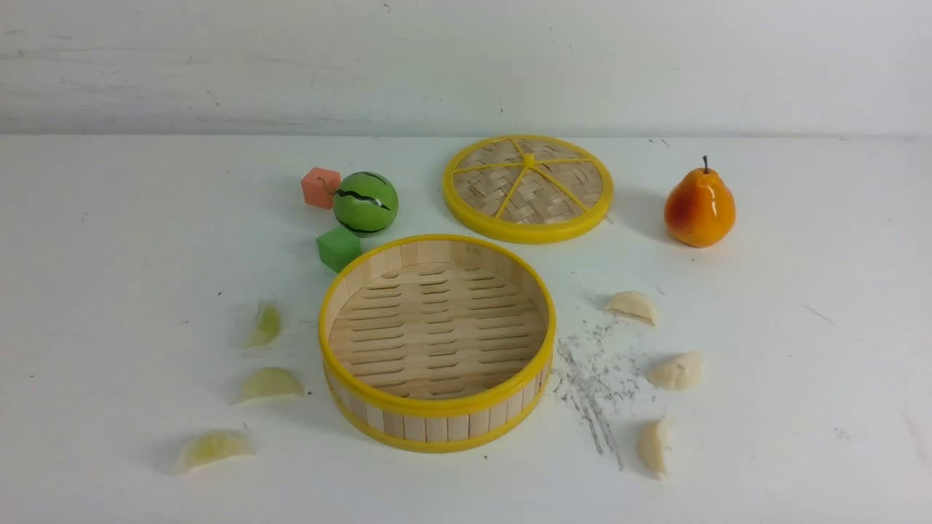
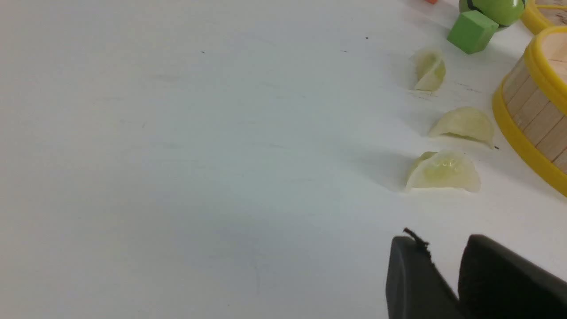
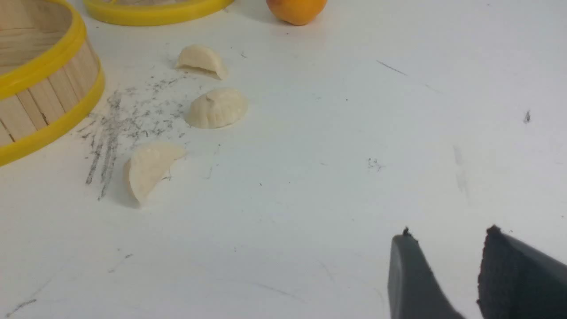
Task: Put the dumplings into the steamer on the white table.
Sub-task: 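Reach for and grasp a dumpling on the table with the left gripper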
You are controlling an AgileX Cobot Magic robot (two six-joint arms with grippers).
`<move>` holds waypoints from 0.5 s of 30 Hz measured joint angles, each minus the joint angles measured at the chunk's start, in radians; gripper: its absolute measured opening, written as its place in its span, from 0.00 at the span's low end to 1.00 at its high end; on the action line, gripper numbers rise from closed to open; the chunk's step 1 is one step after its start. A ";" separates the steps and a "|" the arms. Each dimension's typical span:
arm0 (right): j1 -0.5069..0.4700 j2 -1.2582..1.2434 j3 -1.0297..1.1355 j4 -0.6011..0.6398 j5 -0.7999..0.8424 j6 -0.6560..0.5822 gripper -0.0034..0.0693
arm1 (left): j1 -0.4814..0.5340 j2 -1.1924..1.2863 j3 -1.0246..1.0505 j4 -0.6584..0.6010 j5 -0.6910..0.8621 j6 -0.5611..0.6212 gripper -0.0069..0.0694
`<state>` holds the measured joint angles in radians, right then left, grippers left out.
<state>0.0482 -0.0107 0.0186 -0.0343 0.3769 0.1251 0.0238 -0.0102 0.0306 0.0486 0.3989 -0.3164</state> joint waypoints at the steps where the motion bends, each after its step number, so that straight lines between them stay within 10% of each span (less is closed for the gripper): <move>1: 0.000 0.000 0.000 0.000 0.000 0.000 0.38 | 0.000 0.000 0.000 0.000 0.000 0.000 0.31; 15: 0.000 0.000 0.000 0.000 0.000 0.000 0.38 | 0.000 0.000 0.000 0.000 0.000 0.000 0.32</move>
<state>0.0482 -0.0107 0.0186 -0.0343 0.3769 0.1251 0.0238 -0.0102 0.0306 0.0486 0.3989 -0.3164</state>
